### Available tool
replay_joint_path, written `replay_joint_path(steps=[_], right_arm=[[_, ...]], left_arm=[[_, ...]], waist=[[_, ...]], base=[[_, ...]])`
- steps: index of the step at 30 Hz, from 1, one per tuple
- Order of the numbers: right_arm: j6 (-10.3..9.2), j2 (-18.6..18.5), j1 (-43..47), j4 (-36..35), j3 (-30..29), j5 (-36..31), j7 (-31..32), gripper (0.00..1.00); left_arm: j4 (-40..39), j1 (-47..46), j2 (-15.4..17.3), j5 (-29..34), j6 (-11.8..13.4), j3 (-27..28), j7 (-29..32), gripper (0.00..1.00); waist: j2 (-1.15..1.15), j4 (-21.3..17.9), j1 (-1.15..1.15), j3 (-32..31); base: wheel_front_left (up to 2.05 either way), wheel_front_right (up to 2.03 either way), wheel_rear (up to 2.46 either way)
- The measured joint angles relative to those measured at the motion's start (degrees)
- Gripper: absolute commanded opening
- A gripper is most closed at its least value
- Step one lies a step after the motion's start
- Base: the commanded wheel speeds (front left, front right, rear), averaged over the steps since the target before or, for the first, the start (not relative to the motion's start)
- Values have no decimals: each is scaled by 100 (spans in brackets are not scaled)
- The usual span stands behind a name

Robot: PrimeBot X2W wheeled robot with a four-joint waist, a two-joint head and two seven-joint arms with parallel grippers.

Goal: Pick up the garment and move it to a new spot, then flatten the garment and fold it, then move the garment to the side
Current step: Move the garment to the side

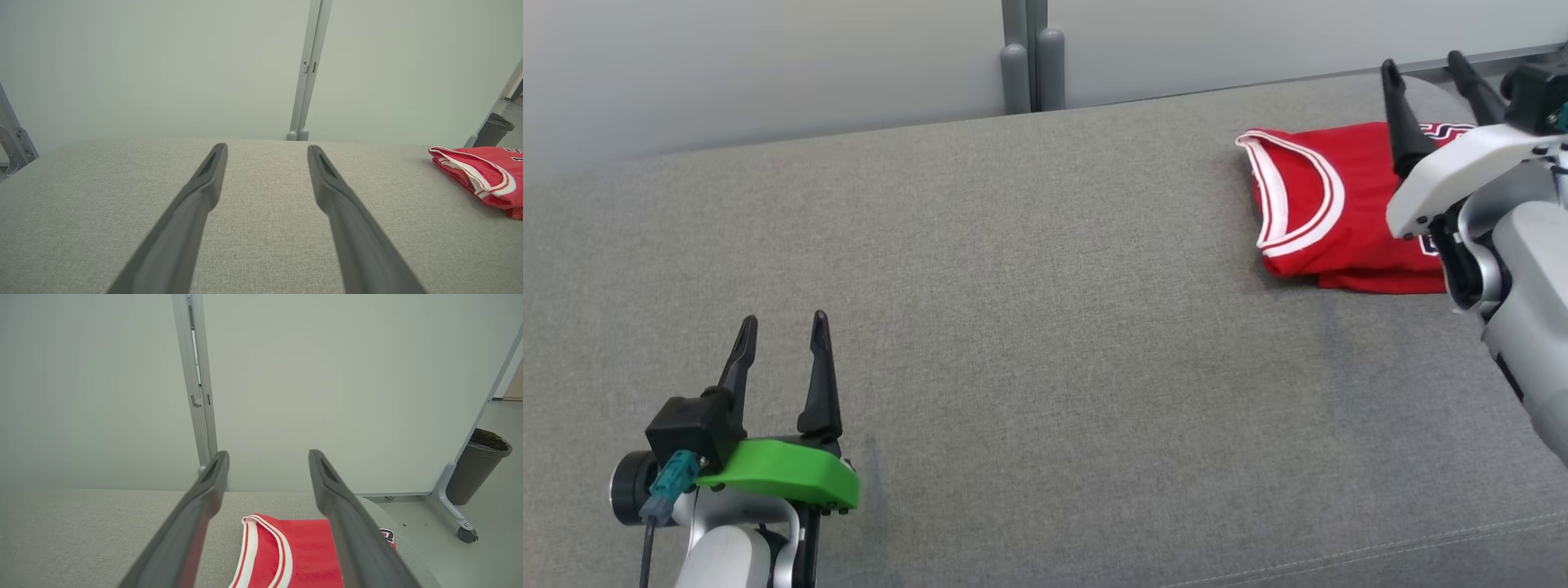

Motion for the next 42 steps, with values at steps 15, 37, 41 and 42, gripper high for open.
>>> replay_joint_path(steps=[15,37,41,42], right_arm=[[-254,657,1362,-856,-125,-78,-74,100],[-302,1260,2900,-2048,-1157,-1456,-74,100],[-303,1399,3189,-2171,-1326,-1618,-74,100],[-303,1423,3256,-2206,-1367,-1671,-74,100]], left_arm=[[127,415,-96,56,9,101,-4,100],[207,805,-169,-122,26,371,-45,100],[188,837,-172,-121,26,444,-91,100],[179,841,-172,-121,26,454,-99,100]], waist=[[0,-264,0,-540],[0,-415,0,-645],[0,-400,0,-656],[0,-395,-1,-658]], base=[[0,0,0],[0,0,0],[0,0,0],[0,0,0]])
